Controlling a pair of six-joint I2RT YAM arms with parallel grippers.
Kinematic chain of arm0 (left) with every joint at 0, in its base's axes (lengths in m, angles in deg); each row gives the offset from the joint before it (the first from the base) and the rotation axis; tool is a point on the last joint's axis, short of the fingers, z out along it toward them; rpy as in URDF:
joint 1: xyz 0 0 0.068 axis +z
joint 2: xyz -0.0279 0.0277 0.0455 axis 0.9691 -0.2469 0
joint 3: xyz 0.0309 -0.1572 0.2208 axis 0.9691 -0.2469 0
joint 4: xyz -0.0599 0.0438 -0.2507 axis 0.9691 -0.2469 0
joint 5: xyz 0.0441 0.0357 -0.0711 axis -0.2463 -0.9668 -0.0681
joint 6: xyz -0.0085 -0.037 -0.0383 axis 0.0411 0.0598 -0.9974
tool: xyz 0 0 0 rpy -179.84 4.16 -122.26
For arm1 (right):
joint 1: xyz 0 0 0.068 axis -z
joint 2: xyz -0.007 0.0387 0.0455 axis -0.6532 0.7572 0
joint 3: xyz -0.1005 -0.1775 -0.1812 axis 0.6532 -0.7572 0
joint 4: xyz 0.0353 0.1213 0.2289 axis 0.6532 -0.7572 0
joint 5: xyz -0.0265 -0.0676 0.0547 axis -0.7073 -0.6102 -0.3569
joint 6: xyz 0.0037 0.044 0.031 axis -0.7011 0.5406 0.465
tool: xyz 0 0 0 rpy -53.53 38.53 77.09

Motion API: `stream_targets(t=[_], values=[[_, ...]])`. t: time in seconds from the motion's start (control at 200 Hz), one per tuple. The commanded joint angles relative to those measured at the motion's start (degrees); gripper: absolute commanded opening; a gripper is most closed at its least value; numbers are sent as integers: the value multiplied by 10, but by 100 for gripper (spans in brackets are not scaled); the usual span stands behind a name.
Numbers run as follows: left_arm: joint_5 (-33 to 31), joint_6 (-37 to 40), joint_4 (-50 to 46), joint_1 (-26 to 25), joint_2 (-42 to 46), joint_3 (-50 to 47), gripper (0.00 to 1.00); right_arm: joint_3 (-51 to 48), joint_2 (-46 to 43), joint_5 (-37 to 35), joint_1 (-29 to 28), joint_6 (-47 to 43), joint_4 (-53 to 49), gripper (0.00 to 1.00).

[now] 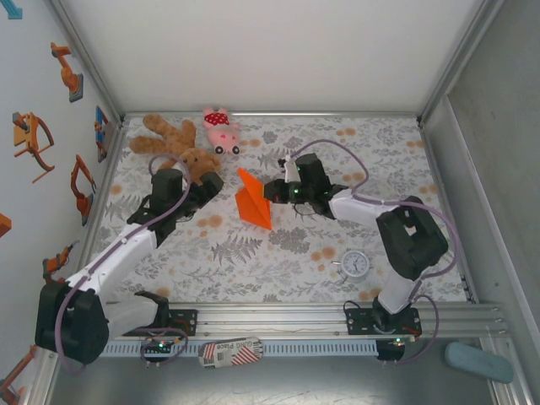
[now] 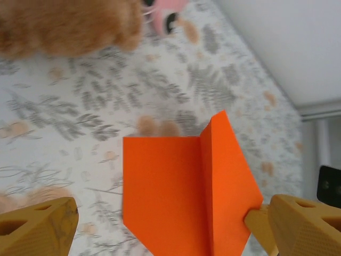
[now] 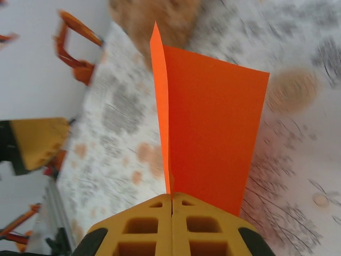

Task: Fold a paper plane with a square sheet of paper (pick it up from the middle)
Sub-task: Pick up the paper from the center of the table, then turn over the paper at the center of the table.

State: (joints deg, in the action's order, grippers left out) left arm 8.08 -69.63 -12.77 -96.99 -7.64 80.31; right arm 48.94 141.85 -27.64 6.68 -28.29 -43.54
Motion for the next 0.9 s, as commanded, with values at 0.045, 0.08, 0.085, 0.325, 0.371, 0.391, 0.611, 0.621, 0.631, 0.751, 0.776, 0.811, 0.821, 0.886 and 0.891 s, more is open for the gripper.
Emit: stream_targets(t=[0.045,0.08,0.085,0.325,0.371,0.391,0.611,0.621,0.631,0.751,0.776,0.811,0.821,0.886,0.891], values=[[118,2,136,-3,22,-15,92,-14,-54,44,13,83,116,0],[134,-2,159,-6,20,-14,92,-16,-59,48,14,99,131,0],[136,-2,161,-7,20,-14,92,-16,-62,49,15,100,133,0],[195,-3,261,-47,-6,-7,85,-11,-77,91,20,188,213,0],[202,-2,272,-54,-14,-5,82,-10,-75,97,21,202,225,0],[205,-1,278,-57,-17,-4,81,-10,-74,98,21,209,231,0],[232,10,312,-75,-50,10,68,-6,-70,114,22,251,271,0],[233,11,312,-76,-51,10,68,-6,-69,114,22,251,272,0],[233,12,311,-76,-52,12,68,-6,-69,115,22,252,272,0],[243,22,310,-80,-63,20,60,-6,-62,119,23,269,292,0],[244,22,315,-80,-64,20,58,-6,-60,121,23,274,299,0],[247,22,322,-81,-66,19,56,-7,-57,122,23,281,310,0],[248,22,324,-81,-67,19,55,-7,-56,122,23,284,313,0],[259,20,343,-81,-72,17,52,-9,-50,124,24,301,336,0],[260,20,344,-81,-72,17,51,-9,-49,124,24,302,338,0]])
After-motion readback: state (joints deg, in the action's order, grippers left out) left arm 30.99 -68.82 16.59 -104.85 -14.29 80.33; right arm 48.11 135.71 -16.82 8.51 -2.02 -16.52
